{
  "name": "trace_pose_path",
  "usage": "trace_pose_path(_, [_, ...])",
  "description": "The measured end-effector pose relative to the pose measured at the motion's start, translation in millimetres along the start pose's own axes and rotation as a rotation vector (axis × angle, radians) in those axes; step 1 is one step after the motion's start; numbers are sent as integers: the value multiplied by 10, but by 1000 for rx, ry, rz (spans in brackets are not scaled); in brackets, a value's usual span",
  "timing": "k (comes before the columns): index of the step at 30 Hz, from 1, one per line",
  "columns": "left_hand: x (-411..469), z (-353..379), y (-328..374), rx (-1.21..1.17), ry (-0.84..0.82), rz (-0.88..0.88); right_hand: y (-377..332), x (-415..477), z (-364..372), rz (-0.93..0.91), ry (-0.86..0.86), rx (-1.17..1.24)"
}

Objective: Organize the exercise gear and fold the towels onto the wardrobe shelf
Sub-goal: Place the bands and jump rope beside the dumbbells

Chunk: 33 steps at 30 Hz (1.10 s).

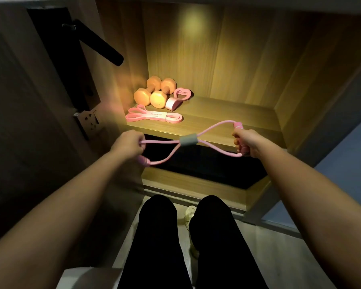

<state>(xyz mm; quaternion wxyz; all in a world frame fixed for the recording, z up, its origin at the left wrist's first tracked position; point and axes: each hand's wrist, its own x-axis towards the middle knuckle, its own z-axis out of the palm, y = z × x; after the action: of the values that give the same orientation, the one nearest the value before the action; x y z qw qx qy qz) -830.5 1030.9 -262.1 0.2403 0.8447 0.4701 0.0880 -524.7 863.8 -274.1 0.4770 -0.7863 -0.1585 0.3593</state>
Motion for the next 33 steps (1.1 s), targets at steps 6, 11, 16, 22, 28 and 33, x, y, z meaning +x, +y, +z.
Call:
trace_pose_path(6, [71, 151, -104, -149, 410, -128, 48, -10, -89, 30, -42, 43])
trace_pose_path(11, [161, 228, -90, -771, 286, -365, 18, -17, -98, 50, -60, 95])
trace_pose_path(16, [187, 254, -34, -1249, 170, -504, 13, -44, -57, 56, -77, 128])
trace_pose_path(22, [214, 194, -238, -945, -114, -525, 84, 30, -162, 44, 85, 49])
trace_pose_path(28, [187, 92, -596, -821, -37, -589, 197, 90, -571, 101, 190, -67])
trace_pose_path(33, [196, 144, -623, -869, 9, -635, 223, 54, -639, 145, 214, -58])
